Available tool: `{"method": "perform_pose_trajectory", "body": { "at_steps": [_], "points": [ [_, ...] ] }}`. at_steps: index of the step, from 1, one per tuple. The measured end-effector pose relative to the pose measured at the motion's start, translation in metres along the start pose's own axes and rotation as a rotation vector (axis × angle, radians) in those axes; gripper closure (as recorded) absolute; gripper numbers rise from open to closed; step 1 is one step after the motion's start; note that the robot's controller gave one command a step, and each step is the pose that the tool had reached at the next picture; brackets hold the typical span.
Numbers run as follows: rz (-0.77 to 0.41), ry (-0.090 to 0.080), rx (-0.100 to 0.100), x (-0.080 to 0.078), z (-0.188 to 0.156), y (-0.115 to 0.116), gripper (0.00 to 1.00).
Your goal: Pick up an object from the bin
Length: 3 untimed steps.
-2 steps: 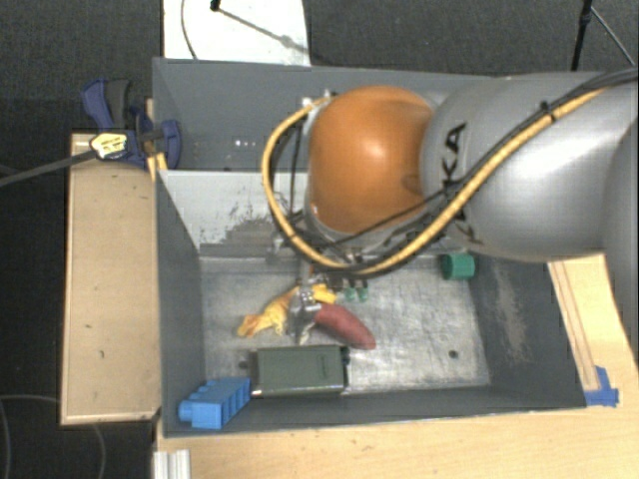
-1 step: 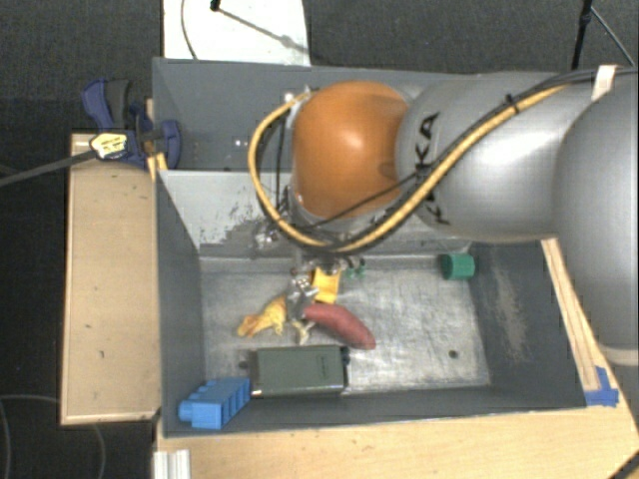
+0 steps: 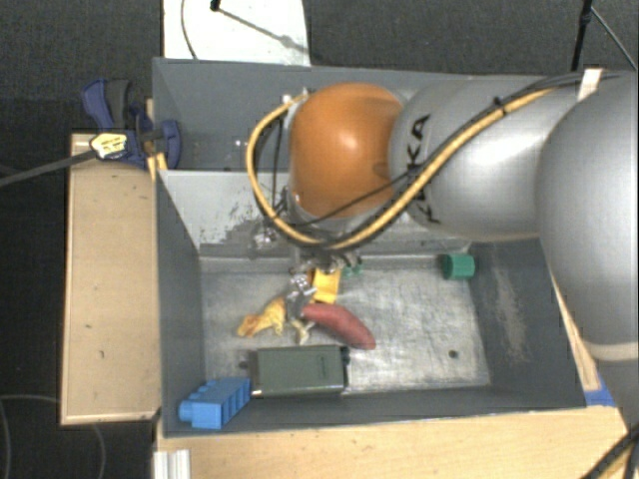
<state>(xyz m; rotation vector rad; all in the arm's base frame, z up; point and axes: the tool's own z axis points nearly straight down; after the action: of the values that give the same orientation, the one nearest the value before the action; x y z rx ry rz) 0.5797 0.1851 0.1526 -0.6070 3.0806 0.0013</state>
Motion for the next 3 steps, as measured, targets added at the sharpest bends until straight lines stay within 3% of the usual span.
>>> {"method": "perform_pose_trajectory", "body": {
  "at_steps": [1,2,3],
  "points": [
    [-0.293,-0.003,0.001,0.006,0.048,0.01,0.0],
    [-0.312,-0.002,0.002,0.007,0.077,0.018,1.0],
    [-0.312,-0.002,0.002,0.007,0.077,0.018,1.0]
  ]
}}
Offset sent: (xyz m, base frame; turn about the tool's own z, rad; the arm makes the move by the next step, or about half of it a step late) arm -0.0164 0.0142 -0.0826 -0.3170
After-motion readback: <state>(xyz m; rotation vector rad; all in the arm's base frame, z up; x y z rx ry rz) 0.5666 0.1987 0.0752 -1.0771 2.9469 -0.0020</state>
